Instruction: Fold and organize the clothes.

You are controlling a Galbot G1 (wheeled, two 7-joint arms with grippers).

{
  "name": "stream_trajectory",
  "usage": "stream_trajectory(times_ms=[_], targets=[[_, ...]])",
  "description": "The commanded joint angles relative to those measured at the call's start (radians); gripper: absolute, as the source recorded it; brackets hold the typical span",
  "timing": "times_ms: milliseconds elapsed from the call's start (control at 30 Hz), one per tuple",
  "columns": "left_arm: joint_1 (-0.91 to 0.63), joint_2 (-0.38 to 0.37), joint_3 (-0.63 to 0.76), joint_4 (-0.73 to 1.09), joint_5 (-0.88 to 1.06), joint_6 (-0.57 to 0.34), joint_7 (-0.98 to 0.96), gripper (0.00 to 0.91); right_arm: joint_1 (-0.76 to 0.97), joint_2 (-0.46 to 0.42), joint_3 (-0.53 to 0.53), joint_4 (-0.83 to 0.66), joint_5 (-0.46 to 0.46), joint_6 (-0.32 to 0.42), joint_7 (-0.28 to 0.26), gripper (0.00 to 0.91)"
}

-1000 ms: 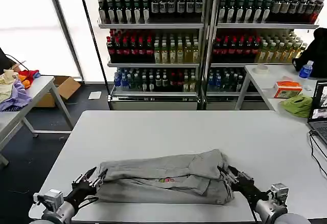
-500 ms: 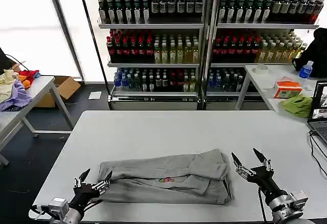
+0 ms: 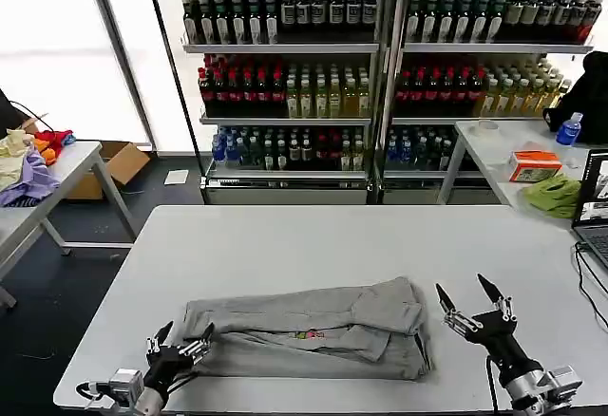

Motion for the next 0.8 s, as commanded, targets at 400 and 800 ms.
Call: stream_trajectory(times_ms=[400, 800], targets=[[-0.021, -0.043, 0.036, 0.055, -0.051, 0.030, 0.037, 0.000, -0.024, 0.004, 0.013, 0.017, 0.034, 0.016, 0.000, 0.907], [-0.033, -0.079, 0.027, 0.081, -0.052, 0.009, 0.028, 0.000, -0.023, 0.005, 0.013, 0.020, 0.052, 0.009, 0.002, 0.907]])
